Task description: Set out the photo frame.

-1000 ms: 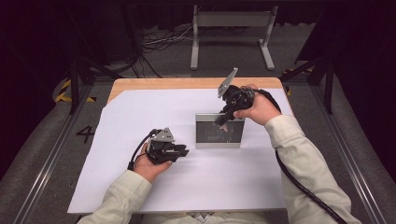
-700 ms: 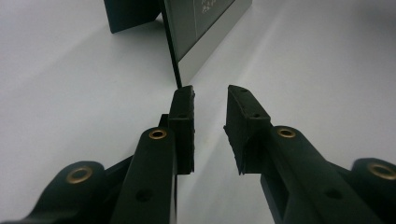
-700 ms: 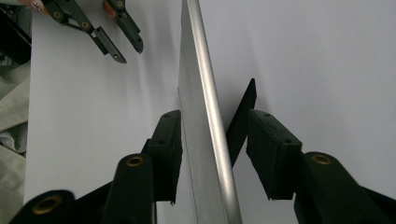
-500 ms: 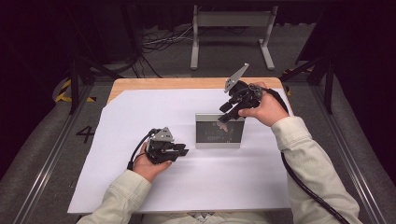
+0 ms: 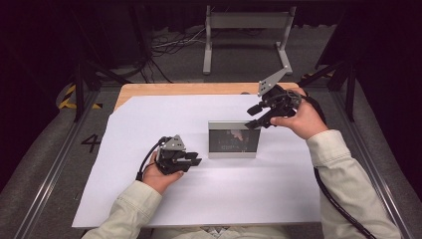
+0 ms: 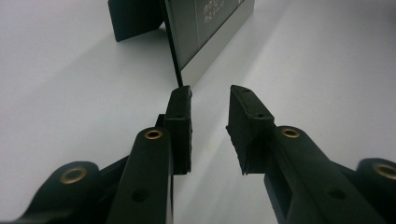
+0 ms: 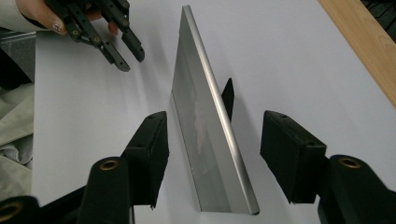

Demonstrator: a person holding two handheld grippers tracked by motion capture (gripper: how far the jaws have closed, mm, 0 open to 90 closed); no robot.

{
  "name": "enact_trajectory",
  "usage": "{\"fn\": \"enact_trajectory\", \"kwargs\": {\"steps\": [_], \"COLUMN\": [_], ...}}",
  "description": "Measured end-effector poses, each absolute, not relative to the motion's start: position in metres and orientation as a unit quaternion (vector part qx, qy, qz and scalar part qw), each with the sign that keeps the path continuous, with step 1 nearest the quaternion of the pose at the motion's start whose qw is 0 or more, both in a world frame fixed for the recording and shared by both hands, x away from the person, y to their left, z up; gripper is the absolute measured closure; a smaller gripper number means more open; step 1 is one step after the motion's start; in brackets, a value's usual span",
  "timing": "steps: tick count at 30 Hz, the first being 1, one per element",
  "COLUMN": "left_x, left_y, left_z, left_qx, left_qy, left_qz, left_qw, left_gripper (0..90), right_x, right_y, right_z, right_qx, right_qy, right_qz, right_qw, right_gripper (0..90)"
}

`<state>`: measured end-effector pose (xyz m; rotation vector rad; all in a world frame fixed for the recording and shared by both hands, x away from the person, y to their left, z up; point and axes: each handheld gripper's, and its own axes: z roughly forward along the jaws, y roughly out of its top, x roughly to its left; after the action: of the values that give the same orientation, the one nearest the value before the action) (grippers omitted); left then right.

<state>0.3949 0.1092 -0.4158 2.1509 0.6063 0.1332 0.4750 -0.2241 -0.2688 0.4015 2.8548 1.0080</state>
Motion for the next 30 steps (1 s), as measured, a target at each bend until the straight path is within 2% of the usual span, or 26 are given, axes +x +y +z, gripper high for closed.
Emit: {"fn": "enact_trajectory", "kwargs": {"steps": [10, 30], "left_x": [0.394, 0.392], "left_y": [0.111, 0.117], "left_z": [-0.415, -0.413], "left_qx": [0.863, 0.856], "left_qy": [0.245, 0.254], "left_qz": [0.057, 0.068], "left_qw": [0.437, 0.445], "left_gripper": [70.5, 70.4], "right_x": [0.450, 0.426], "right_y": [-0.250, -0.313], "right_z": [-0.264, -0.295], "right_qx": [0.140, 0.215], "right_qy": [0.924, 0.894], "right_qz": [0.352, 0.384], "right_qw": [0.057, 0.077], "right_gripper": [41.2, 40.1]}}
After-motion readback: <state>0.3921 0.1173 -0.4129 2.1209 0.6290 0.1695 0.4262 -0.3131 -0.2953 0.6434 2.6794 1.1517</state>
